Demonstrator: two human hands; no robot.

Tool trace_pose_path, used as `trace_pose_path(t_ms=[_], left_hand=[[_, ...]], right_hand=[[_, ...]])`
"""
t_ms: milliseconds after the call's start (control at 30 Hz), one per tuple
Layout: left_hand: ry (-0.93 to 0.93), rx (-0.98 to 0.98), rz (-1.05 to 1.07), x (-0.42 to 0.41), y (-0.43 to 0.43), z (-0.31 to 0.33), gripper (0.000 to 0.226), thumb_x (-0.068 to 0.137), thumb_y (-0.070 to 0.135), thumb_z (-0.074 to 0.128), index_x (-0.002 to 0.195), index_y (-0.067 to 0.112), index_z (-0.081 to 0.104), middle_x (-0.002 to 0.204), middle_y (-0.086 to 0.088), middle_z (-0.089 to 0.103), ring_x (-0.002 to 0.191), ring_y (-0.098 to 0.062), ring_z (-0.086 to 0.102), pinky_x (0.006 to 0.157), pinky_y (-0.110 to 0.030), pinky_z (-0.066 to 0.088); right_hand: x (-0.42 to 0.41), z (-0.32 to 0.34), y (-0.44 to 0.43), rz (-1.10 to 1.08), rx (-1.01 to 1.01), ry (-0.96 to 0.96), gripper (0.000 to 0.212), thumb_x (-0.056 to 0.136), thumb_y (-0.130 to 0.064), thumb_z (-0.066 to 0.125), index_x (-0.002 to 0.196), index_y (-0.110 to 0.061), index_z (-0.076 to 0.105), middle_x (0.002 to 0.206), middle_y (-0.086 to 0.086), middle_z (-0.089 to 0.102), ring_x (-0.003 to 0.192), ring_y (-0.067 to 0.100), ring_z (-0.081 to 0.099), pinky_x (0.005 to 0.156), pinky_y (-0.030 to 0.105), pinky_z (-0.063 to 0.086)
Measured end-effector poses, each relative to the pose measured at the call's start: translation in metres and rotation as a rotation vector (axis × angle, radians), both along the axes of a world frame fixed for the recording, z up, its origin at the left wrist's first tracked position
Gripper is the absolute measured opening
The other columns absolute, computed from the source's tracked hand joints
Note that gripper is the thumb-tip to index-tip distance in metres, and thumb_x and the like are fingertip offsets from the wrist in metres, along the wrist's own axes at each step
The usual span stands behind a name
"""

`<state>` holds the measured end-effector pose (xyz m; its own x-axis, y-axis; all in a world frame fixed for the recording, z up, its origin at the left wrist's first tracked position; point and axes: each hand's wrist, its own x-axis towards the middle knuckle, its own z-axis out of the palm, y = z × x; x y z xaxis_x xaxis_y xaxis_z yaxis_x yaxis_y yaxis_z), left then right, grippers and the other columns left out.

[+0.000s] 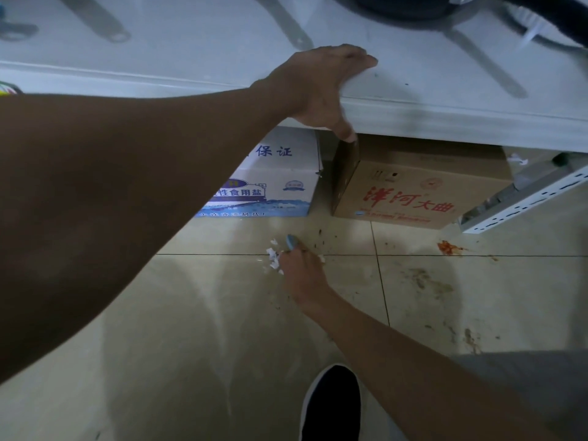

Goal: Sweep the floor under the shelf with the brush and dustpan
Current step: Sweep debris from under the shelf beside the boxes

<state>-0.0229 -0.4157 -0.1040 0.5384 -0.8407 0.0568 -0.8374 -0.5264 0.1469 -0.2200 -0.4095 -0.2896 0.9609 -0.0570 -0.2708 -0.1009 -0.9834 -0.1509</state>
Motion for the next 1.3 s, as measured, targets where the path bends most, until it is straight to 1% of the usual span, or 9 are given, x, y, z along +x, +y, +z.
trace_pose_path(t_ms=[100,300,367,467,533,700,800,933,1300], left_hand=[[-0.005,0.000,-0.002,0.000,0.000,0.000,0.116,0.062,0.070,0.072,0.156,0.028,0.016,0.162,0.005,0.019,0.147,-0.021,0.021,0.116,-0.043,0.021],[0.005,-0.002,-0.002,0.000,0.000,0.000,0.116,0.062,0.069,0.073,0.155,0.028,0.017,0.162,0.005,0.019,0.147,-0.022,0.022,0.116,-0.044,0.022],[0.006,-0.001,0.001,0.000,-0.001,0.000,0.116,0.063,0.069,0.072,0.156,0.028,0.016,0.162,0.004,0.019,0.147,-0.022,0.021,0.116,-0.044,0.021],[0.006,0.003,0.007,0.002,0.000,-0.001,0.116,0.062,0.070,0.072,0.156,0.029,0.016,0.162,0.005,0.018,0.147,-0.022,0.022,0.115,-0.044,0.022],[0.006,-0.001,0.005,0.001,0.000,-0.001,0.117,0.061,0.070,0.072,0.155,0.029,0.017,0.161,0.006,0.019,0.146,-0.022,0.023,0.115,-0.044,0.023],[-0.005,-0.006,0.011,0.001,-0.001,-0.002,0.116,0.062,0.070,0.072,0.155,0.027,0.018,0.161,0.004,0.020,0.146,-0.022,0.023,0.115,-0.045,0.022],[-0.006,-0.009,0.009,0.002,-0.002,-0.004,0.116,0.062,0.069,0.073,0.155,0.027,0.019,0.161,0.004,0.021,0.146,-0.022,0.023,0.115,-0.045,0.022],[-0.015,0.001,0.002,0.001,-0.002,-0.003,0.115,0.064,0.068,0.073,0.156,0.026,0.017,0.162,0.003,0.018,0.147,-0.022,0.021,0.116,-0.044,0.020],[-0.028,0.000,-0.005,0.002,-0.003,-0.004,0.115,0.063,0.069,0.072,0.156,0.026,0.018,0.162,0.003,0.019,0.147,-0.022,0.022,0.116,-0.042,0.020]], right_hand=[[0.005,-0.004,0.004,-0.091,0.085,-0.095,0.025,0.094,-0.005,0.050,0.117,-0.003,0.061,0.120,0.016,0.059,0.099,0.028,0.066,0.080,0.034,0.052],[0.031,0.015,-0.017,-0.377,0.264,-0.288,0.030,0.087,-0.005,0.059,0.117,0.001,0.057,0.117,0.018,0.056,0.107,0.030,0.058,0.084,0.035,0.051],[0.033,0.013,-0.018,-0.445,0.402,-0.303,0.022,0.085,-0.001,0.059,0.106,0.002,0.062,0.110,0.017,0.059,0.102,0.027,0.059,0.073,0.029,0.053],[0.031,0.003,-0.013,-0.529,0.559,-0.273,0.008,0.085,0.004,0.056,0.077,0.004,0.059,0.086,0.012,0.062,0.083,0.016,0.058,0.046,0.004,0.037],[0.030,-0.006,-0.002,-0.549,0.658,-0.245,0.012,0.086,0.003,0.055,0.083,0.011,0.064,0.088,0.015,0.066,0.081,0.017,0.061,0.040,0.002,0.037],[0.025,-0.029,0.027,-0.576,0.840,-0.145,0.015,0.083,0.002,0.059,0.084,0.005,0.074,0.084,0.014,0.072,0.080,0.022,0.071,0.066,0.036,0.062],[0.016,-0.047,0.034,-0.498,0.814,-0.084,0.016,0.079,0.001,0.061,0.084,0.002,0.076,0.083,0.013,0.074,0.078,0.019,0.070,0.077,0.030,0.059],[0.012,-0.056,0.021,-0.529,0.756,-0.095,0.019,0.078,0.003,0.059,0.085,0.001,0.077,0.084,0.012,0.074,0.075,0.016,0.066,0.073,0.025,0.055],[0.034,-0.053,-0.076,-0.677,0.591,-0.182,0.011,0.077,0.003,0.064,0.080,0.003,0.075,0.079,0.018,0.072,0.081,0.028,0.069,0.074,0.041,0.060]])
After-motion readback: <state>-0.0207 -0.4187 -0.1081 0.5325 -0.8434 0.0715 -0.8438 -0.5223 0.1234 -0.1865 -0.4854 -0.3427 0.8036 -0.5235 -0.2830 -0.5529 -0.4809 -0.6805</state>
